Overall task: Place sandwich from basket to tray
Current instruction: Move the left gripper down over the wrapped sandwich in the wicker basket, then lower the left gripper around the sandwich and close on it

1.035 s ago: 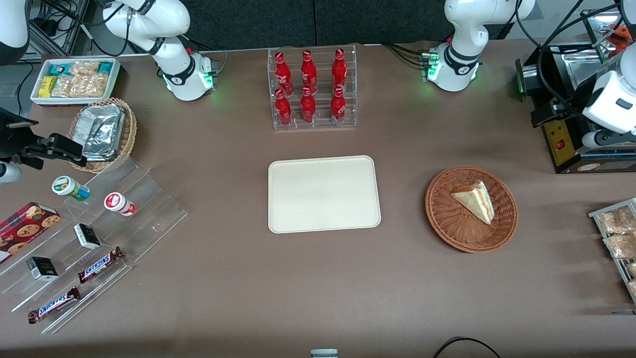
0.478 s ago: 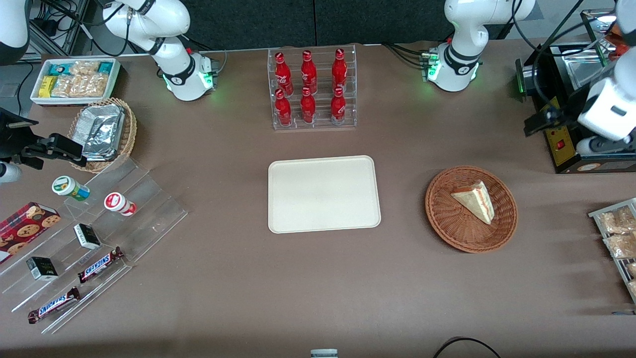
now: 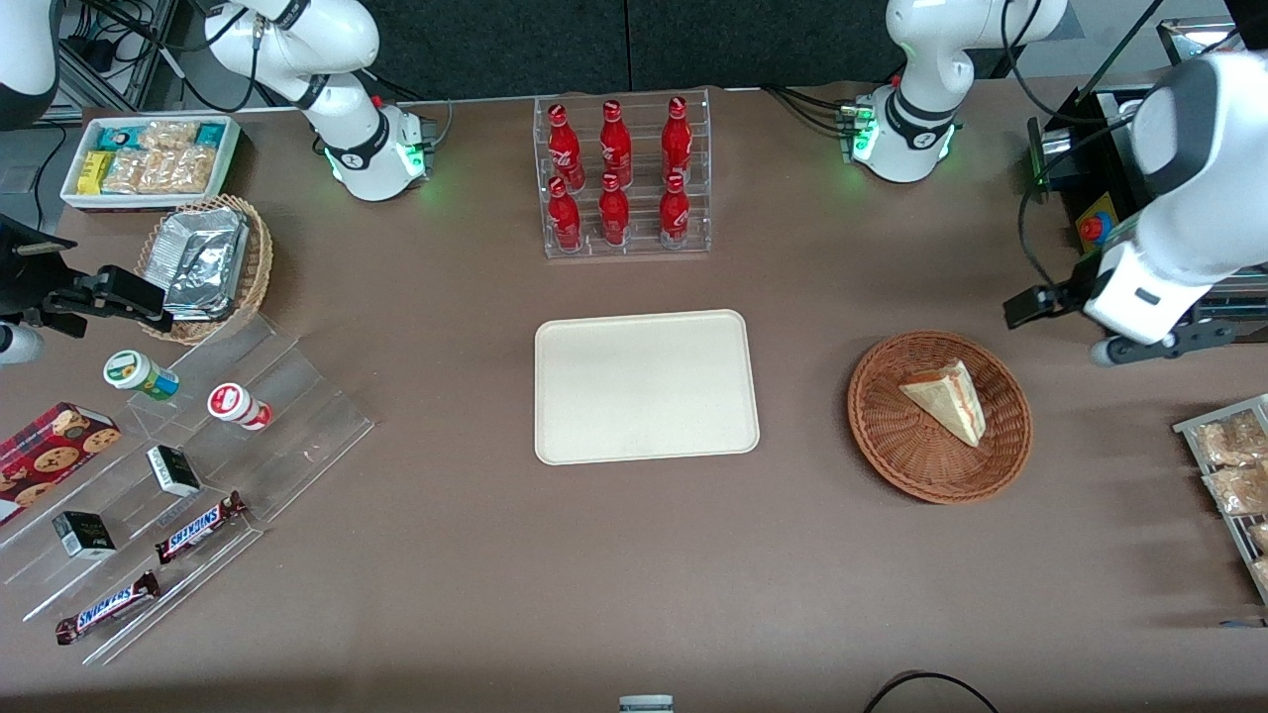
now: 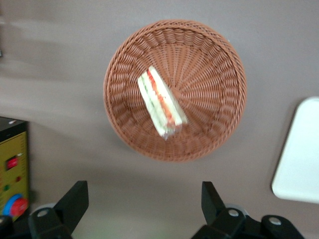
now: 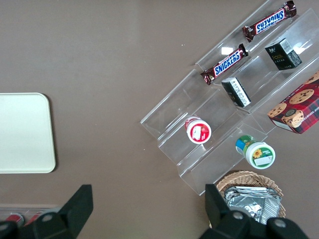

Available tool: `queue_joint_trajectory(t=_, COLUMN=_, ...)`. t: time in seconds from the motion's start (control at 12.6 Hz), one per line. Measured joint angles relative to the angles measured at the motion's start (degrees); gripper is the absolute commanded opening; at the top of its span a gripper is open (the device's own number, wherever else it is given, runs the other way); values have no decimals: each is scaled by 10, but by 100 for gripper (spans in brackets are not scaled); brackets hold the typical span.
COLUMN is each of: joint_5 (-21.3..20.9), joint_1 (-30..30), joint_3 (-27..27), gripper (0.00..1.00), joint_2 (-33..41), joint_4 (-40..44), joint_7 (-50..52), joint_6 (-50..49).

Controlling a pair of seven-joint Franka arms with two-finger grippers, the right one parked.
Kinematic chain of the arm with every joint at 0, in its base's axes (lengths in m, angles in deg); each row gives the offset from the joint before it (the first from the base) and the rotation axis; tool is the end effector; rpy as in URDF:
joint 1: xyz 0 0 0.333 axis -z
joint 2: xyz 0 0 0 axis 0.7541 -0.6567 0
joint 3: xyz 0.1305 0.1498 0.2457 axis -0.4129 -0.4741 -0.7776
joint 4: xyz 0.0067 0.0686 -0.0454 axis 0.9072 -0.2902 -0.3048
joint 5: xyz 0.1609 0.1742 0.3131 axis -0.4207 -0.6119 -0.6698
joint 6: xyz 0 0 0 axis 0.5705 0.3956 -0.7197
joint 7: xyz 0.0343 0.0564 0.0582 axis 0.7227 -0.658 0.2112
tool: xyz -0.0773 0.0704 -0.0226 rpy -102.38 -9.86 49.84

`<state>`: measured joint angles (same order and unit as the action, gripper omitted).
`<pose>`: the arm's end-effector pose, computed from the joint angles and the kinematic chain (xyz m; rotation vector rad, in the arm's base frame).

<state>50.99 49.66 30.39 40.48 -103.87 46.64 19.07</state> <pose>0.5371 -0.0191 0.4658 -3.0973 -0.3220 0.1536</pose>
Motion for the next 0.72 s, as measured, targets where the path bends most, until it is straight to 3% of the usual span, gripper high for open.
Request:
queue_joint_trajectory(t=0.24, joint_5=3, joint_1=0, joint_3=1, gripper=100, joint_2=-10, joint_4=-76, joint_7=72, joint_6=113)
queue_joint_trajectory(t=0.72, joint_5=6, joint_1=7, joint_3=5, gripper=100, joint_2=-58, joint_4=-115, joint_7=223, joint_6=246)
